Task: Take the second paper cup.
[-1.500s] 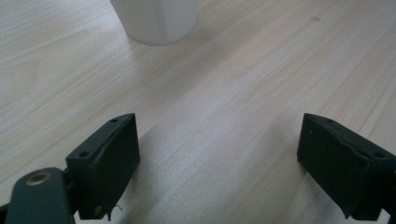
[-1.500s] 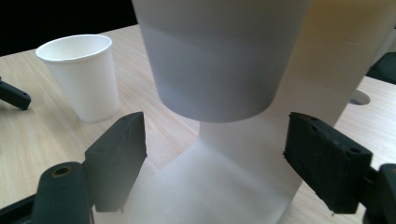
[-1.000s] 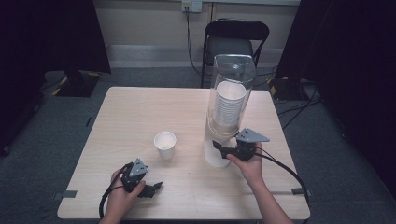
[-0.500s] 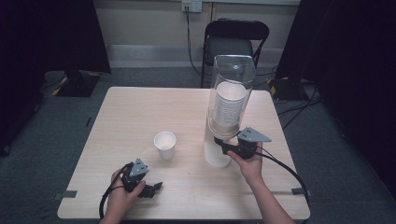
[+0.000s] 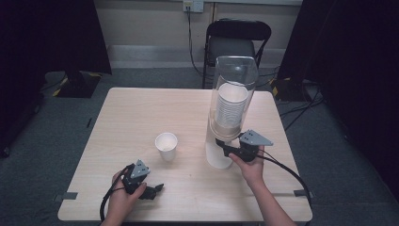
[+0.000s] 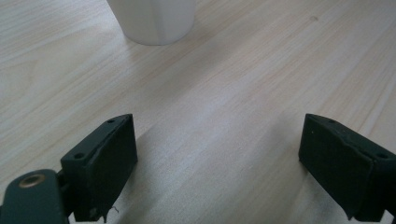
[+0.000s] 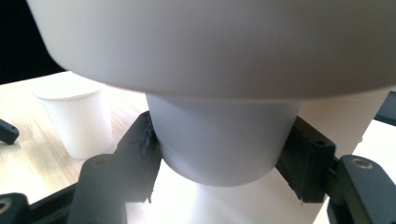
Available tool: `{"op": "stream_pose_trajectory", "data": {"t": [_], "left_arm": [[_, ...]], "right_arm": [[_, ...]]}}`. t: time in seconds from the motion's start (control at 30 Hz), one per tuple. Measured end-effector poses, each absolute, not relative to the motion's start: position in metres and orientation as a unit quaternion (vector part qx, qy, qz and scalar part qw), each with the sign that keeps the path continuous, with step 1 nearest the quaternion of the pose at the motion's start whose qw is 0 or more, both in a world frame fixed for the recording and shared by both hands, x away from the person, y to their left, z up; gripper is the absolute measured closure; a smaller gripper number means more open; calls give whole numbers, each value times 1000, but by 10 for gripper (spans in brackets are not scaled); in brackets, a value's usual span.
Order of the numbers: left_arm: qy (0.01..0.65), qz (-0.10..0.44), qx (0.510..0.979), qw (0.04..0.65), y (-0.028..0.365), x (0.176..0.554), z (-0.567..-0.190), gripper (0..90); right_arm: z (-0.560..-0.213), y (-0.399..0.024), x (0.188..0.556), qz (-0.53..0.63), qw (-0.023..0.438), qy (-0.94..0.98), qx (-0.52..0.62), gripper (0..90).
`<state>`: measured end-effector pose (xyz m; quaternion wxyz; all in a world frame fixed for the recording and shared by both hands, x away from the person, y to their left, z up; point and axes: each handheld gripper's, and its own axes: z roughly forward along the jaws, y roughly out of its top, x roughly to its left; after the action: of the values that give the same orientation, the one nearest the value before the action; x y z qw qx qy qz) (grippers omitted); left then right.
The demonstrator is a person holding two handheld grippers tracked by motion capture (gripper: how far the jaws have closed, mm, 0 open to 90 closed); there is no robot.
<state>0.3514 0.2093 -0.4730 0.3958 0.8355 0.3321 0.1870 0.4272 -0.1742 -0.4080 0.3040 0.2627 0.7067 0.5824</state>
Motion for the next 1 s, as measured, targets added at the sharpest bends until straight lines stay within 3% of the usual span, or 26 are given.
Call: {"op": "stream_pose_trajectory", "data": {"t": [0.57, 0.8, 0.87, 1.0], "left_arm": [[332, 187, 836, 396, 209, 351, -473, 109], [328, 186, 839, 392, 209, 352, -473, 100], [328, 187, 839, 391, 209, 352, -473, 99], [331, 186, 836, 395, 208, 352, -473, 96]], "right_arm": [[-405, -173, 428, 577, 286, 714, 274, 361], [-398, -176, 429, 588, 280, 704, 285, 255], [-397, -177, 429, 593, 274, 705, 276, 330], [-397, -177, 428, 585, 279, 712, 272, 357]]}}
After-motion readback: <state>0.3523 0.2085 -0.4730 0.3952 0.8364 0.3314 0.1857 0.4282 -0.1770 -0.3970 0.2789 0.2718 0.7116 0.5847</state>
